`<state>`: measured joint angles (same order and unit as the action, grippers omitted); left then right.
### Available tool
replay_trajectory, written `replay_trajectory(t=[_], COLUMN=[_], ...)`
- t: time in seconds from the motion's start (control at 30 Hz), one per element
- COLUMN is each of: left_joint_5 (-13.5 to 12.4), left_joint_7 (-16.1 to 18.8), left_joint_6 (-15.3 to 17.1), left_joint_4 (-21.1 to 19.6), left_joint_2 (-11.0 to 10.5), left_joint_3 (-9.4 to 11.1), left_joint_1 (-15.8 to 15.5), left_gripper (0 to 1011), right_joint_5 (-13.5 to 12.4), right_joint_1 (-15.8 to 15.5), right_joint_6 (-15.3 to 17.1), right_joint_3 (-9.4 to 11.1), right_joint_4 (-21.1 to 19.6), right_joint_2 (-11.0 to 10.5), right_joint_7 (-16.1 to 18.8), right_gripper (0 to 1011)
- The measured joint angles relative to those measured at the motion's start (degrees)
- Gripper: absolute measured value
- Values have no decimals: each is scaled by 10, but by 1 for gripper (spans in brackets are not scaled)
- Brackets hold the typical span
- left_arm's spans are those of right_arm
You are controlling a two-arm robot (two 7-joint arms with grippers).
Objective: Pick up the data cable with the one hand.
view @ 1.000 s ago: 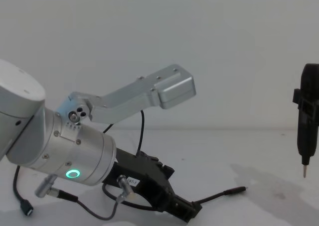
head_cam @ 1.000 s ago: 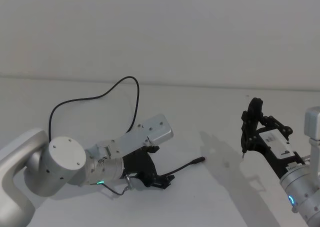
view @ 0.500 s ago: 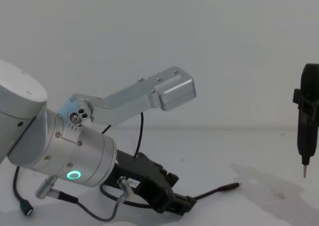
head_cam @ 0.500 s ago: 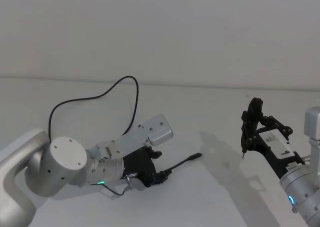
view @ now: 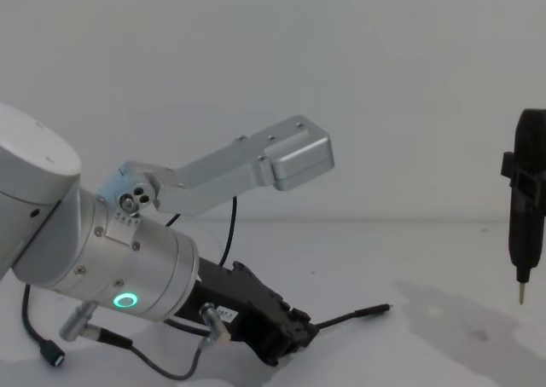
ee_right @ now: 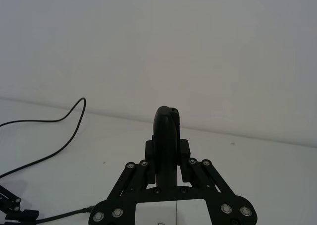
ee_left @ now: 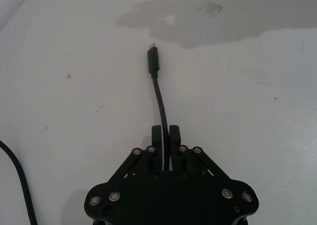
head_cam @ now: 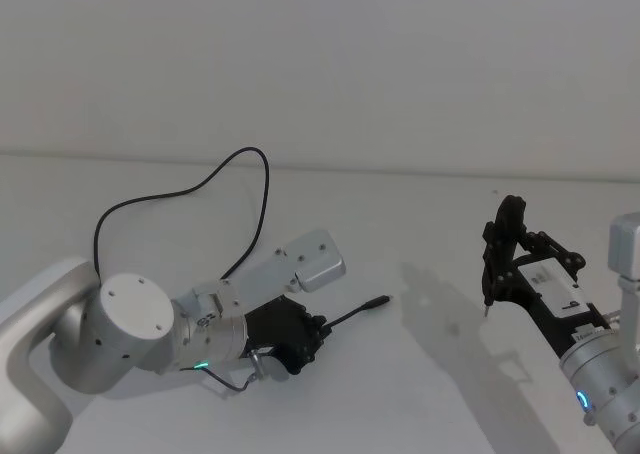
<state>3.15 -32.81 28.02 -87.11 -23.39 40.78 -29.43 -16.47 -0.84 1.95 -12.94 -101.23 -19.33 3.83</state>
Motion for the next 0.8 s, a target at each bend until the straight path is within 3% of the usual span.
replay_trajectory(t=[0.1, 0.47, 0.8], left_joint_5=[0, 0, -2], left_joint_7=[0, 0, 18], left_joint_6=[0, 0, -39], left_joint_4=[0, 0, -10], left_joint_2=[0, 1, 3], left_joint_3=[0, -1, -14], left_joint_1=[0, 1, 15], left_gripper=[50, 48, 48], right_joint_5=[0, 0, -2], right_joint_1=[0, 0, 6], right_joint_6=[0, 0, -12], right_joint_3=[0, 0, 5], right_joint_4=[0, 0, -16], right_joint_2=[0, 0, 1], right_joint_7=[0, 0, 14], right_gripper=[268, 268, 268])
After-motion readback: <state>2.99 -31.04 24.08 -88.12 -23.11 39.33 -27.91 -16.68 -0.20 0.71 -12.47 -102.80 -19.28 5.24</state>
